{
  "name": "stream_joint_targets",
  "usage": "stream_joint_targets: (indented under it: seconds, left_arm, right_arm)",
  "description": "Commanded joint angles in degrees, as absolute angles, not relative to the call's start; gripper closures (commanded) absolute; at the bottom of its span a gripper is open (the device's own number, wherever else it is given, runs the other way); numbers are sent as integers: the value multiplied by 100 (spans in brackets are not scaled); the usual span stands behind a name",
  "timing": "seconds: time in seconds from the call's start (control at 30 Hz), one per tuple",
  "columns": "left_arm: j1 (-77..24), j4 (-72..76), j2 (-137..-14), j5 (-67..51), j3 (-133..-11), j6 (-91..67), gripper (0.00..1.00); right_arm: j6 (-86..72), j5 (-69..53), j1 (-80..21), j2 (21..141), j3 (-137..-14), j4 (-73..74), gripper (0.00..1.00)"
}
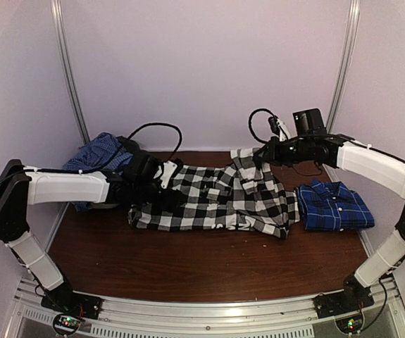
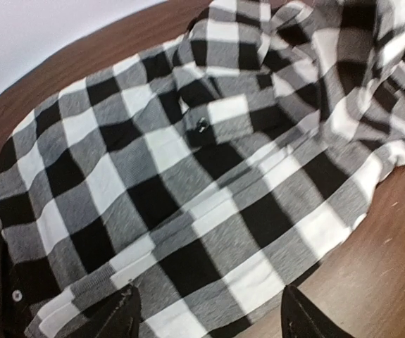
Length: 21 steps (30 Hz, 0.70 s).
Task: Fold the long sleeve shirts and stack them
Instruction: Smooth out the 1/3-folded shirt at the center of the board, then pass from the right arm to the left
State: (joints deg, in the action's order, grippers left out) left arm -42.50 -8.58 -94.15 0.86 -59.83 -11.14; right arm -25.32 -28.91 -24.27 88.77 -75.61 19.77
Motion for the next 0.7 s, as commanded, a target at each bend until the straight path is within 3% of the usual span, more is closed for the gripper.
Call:
stream_joint_targets:
  seconds: [0.0,0.13,0.43,0.67]
  left_arm:
    - [-4271,189,-9352,-1336,-6301,-1629,30]
    - [-4270,1199,-9446,-2671,-6278,-1994,31]
    - [-4271,2712,-10218,-4213,-6482,-2556,30]
    - [-4271,3594,-10624,-4776,-6435,-2958,17]
  right_arm:
    - [-3997,-3481,-2693,8290,-6647,286,100]
    - [-4704,-3487,-2968,8042,-6085,-627,100]
    - [-5441,-3470,-3234,7784,-5543,-1635,100]
    - [-5612,-3546,-3268,7736,-5442,-1907,100]
